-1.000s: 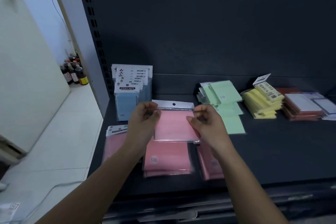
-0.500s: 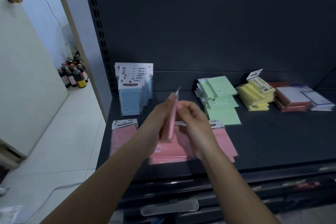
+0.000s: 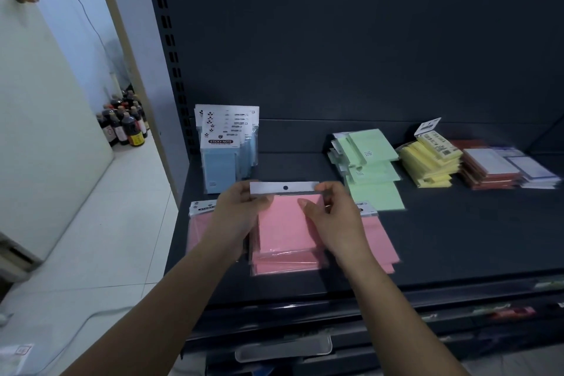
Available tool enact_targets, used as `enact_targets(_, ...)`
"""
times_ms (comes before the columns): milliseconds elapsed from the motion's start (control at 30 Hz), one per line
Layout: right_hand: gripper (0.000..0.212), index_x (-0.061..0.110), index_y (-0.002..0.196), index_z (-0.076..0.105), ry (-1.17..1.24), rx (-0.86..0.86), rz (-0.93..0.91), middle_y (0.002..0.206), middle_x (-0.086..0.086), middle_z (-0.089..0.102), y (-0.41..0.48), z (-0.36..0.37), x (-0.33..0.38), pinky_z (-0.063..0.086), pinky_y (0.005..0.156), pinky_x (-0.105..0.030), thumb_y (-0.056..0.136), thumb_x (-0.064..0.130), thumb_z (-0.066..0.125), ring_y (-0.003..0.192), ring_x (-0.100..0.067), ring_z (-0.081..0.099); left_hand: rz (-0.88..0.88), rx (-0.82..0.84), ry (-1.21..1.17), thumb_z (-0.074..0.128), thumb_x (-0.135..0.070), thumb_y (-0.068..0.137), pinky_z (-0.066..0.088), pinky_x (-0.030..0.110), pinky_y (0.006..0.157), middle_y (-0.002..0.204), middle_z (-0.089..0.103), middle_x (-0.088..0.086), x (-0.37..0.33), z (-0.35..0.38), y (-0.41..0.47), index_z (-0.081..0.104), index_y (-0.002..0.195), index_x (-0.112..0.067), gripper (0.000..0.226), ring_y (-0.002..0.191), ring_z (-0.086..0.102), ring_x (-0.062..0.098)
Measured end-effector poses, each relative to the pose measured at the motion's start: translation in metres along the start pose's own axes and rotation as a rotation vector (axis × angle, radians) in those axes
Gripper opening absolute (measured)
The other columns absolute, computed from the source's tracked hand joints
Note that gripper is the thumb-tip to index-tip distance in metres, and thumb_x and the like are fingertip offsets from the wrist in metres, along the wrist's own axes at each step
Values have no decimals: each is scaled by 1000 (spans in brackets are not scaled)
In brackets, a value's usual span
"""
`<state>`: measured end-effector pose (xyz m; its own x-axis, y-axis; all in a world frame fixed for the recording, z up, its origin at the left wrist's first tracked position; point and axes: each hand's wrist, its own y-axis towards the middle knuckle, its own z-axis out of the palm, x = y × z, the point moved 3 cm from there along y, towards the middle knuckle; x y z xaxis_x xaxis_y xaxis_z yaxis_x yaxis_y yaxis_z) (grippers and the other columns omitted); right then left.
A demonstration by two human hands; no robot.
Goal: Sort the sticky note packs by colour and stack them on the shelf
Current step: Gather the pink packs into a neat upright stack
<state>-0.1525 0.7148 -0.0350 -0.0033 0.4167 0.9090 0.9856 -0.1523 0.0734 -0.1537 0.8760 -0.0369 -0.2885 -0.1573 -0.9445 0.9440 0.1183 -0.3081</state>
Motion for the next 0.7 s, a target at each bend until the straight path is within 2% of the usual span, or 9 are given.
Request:
enact_targets(100, 31, 13, 112, 50, -138, -22, -42, 82, 10, 50, -8, 7, -3, 35, 59, -8, 87, 20, 65, 74, -4, 48, 33, 17, 139, 62, -5, 86, 44, 18, 66, 103, 64, -4, 3, -3, -5, 48, 127, -11, 43, 90, 61, 10)
enact_targets(200, 38, 11, 121, 47, -441, -48, -179, 106, -3, 56, -12, 11, -3, 34, 72, -20, 90, 31, 59, 99, -18, 50, -20, 78, 173, 60, -14, 89, 41, 21, 67, 112, 57, -6, 7, 0, -10, 34, 138, -15, 56, 95, 56, 9)
enact_targets(267, 41, 10, 123, 45, -566, -29, -233, 115, -8, 55, -14, 14, -1, 39, 81, -27, 92, 35, 54, 105, -23, 50, -70, 92, 174, 59, -18, 90, 45, 30, 81, 126, 54, -3, 11, 1, -12, 30, 141, -19, 59, 104, 55, 15)
enact_targets(333, 41, 10, 124, 43, -634, 17, -221, 117, -10, 52, -15, 15, 0, 42, 79, -29, 94, 37, 50, 103, -26, 53, -104, 103, 168, 59, -18, 89, 35, 36, 102, 127, 49, -8, 18, 2, -14, 27, 143, -19, 62, 115, 47, 17)
enact_targets(467, 29, 8, 121, 42, -607, 101, -146, 106, -16, 60, -14, 9, 2, 39, 67, -31, 94, 18, 46, 93, -32, 59, -153, 111, 118, 61, -19, 85, 27, 44, 111, 134, 47, 0, 26, 3, -13, 30, 141, -20, 64, 126, 42, 26)
enact_targets(533, 31, 8, 123, 41, -576, 158, -84, 99, -17, 63, -13, 4, 1, 42, 69, -32, 92, 11, 45, 92, -33, 59, -171, 72, 34, 64, -16, 83, 30, 41, 109, 131, 48, 1, 26, 2, -12, 32, 139, -20, 64, 125, 43, 26)
enact_targets(567, 34, 9, 125, 40, -542, 188, -50, 99, -17, 63, -13, 2, 1, 44, 72, -33, 92, 10, 45, 92, -32, 59, -180, 39, -20, 64, -12, 82, 37, 40, 104, 126, 52, 4, 27, 2, -11, 37, 136, -18, 60, 120, 48, 26)
enact_targets(633, 37, 13, 127, 40, -452, 229, 9, 102, -14, 63, -13, 1, 1, 47, 78, -35, 92, 13, 48, 93, -30, 60, -176, -36, -112, 63, -3, 81, 49, 34, 77, 107, 62, 8, 26, 2, -11, 47, 123, -12, 46, 97, 60, 24)
enact_targets(700, 33, 16, 125, 41, -353, 228, 46, 102, -10, 64, -12, 0, -1, 47, 76, -32, 94, 20, 49, 89, -24, 60, -144, -104, -155, 61, 3, 80, 48, 30, 59, 97, 65, 10, 24, 1, -10, 51, 118, -7, 41, 84, 63, 24)
